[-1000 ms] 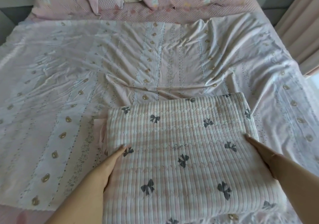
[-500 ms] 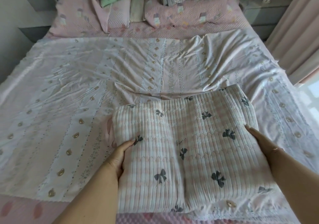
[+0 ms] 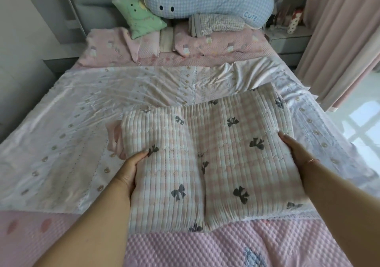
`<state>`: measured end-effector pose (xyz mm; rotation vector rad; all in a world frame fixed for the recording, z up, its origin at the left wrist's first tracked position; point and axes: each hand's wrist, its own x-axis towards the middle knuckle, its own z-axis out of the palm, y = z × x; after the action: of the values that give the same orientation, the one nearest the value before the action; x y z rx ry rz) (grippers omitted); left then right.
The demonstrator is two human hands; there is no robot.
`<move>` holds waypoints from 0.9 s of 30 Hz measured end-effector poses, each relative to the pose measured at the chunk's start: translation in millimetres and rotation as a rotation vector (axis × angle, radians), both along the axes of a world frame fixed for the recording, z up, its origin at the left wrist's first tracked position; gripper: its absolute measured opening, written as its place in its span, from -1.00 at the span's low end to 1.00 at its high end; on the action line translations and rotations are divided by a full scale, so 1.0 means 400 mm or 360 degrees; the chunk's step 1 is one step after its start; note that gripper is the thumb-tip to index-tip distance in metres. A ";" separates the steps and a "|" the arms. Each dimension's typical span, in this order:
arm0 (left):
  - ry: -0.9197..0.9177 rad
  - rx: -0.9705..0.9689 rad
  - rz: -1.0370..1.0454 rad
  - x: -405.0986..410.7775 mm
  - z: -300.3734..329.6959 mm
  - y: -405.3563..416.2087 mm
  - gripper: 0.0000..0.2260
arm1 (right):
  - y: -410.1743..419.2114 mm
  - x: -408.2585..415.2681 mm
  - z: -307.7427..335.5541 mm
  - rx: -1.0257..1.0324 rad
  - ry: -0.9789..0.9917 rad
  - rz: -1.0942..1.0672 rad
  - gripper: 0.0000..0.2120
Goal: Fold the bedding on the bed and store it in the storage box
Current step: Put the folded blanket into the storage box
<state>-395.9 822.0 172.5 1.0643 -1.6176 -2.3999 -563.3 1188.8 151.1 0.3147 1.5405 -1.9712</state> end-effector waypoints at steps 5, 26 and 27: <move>0.0047 -0.0026 0.0136 0.156 0.040 -0.022 -0.58 | -0.057 0.080 0.030 0.0027 0.0033 0.0132 -0.66; -0.0105 -0.0058 0.1689 1.247 0.189 0.127 -0.64 | -0.666 0.699 0.207 -0.0092 0.0138 0.1531 -0.61; -0.0117 -0.0056 0.1775 1.317 0.189 0.141 -0.57 | -0.709 0.766 0.212 -0.0088 0.0137 0.1630 -0.63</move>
<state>130.8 878.6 248.0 1.4927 -0.6906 -1.5597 -257.0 905.1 235.8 -0.5088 1.2876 -1.1983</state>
